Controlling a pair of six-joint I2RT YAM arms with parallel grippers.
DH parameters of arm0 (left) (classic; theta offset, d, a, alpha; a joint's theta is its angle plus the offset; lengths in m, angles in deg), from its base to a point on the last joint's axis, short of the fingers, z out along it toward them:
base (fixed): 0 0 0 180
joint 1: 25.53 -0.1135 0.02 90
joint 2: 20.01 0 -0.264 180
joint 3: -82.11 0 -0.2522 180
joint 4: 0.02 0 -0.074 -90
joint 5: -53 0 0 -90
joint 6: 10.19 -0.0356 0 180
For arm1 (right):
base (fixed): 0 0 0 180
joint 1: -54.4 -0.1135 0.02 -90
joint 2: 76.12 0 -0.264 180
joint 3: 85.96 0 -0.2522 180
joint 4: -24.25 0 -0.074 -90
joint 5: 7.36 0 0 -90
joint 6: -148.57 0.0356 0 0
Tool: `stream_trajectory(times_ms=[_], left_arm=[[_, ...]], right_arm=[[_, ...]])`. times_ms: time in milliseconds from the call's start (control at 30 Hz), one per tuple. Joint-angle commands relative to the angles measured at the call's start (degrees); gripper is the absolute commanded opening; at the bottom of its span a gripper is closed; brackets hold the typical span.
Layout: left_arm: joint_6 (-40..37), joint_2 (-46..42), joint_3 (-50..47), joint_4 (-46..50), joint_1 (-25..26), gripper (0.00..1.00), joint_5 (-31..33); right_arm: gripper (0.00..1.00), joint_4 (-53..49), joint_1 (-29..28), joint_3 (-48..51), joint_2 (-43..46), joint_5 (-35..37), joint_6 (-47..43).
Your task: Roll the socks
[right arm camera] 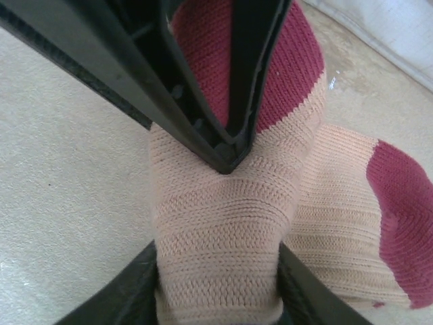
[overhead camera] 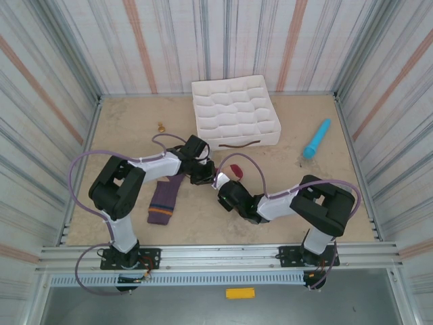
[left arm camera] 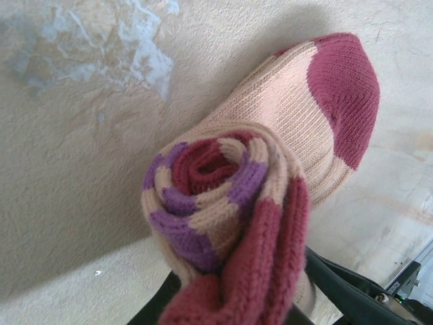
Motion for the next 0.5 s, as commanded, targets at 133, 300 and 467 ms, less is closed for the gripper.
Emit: stream_trajectory(times_ms=[133,300,467], left_arm=[[-0.7,0.9,-1.1,3.7,-0.5,0.31,0.0],[-2.1,-1.6,-2.0,2.5,-1.0,0.49,0.4],[-2.7,-6.9,-4.7,-1.9,-1.4,0.60,1.3]], right_arm=[[0.09,-2.8,1.8,-1.4,-1.7,-3.8,3.7],[0.00,-5.9,8.2,-0.2,-1.9,-16.2,10.7],[0.00,-6.6,14.9,1.3,-2.8,-29.9,16.7]])
